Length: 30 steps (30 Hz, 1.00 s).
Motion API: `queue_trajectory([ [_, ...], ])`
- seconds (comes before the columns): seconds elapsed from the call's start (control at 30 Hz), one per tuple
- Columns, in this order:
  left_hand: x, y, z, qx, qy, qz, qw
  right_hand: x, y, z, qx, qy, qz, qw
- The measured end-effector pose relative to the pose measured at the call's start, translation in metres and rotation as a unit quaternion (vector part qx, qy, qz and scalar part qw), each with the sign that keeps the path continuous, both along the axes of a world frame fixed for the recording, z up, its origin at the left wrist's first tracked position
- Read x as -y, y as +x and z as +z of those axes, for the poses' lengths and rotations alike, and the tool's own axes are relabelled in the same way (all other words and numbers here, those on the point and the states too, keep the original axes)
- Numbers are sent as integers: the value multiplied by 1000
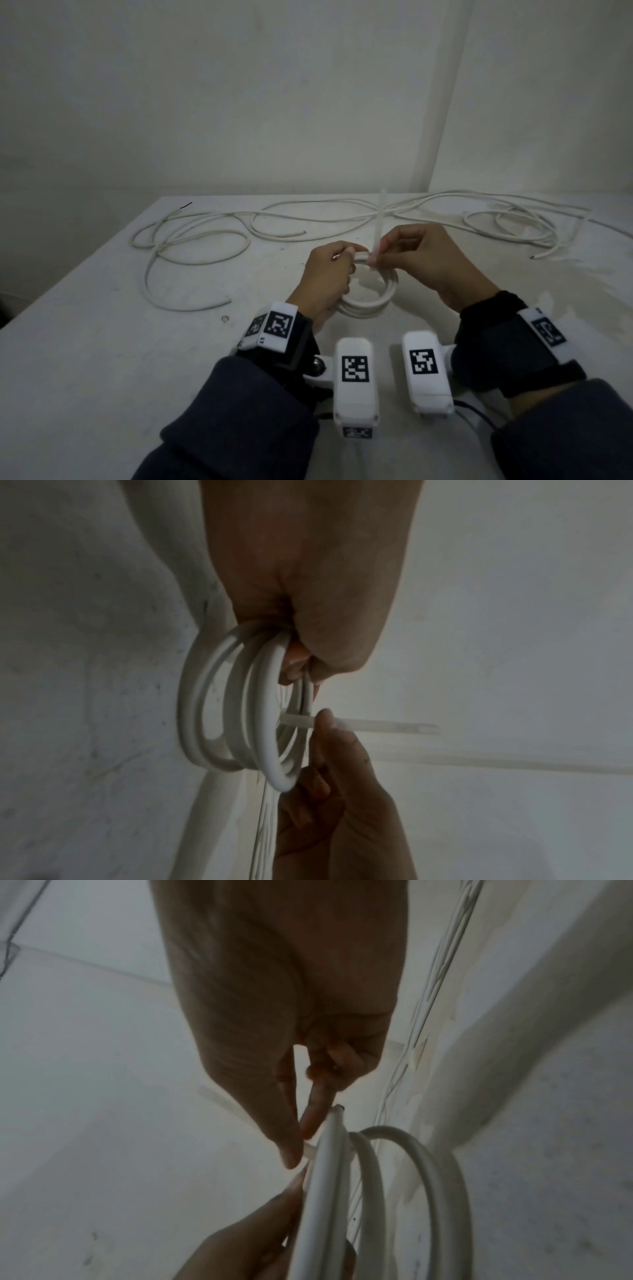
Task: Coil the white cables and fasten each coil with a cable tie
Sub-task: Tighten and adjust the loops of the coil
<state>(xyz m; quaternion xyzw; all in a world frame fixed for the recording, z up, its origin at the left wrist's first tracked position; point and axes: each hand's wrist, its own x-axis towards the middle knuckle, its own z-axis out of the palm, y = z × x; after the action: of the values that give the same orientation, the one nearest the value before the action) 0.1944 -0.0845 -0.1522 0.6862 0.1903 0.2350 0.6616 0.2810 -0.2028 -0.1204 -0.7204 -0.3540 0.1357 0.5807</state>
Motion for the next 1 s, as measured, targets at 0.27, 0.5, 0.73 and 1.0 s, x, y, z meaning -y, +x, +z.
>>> queue_trajectory([
  [0.27, 6, 2, 4, -35, -64, -37, 997, 2, 7, -7, 56, -24, -6, 998],
  [0.5, 6, 0, 6, -56, -78, -26, 995, -2, 5, -7, 72, -41, 17, 996],
  [0.73, 8, 1, 9, -50, -112, -1, 992, -4, 3, -5, 84, -7, 15, 996],
  [1.0, 8, 2, 11, -61, -178, -18, 982, -3, 5, -7, 214, -15, -1, 977],
])
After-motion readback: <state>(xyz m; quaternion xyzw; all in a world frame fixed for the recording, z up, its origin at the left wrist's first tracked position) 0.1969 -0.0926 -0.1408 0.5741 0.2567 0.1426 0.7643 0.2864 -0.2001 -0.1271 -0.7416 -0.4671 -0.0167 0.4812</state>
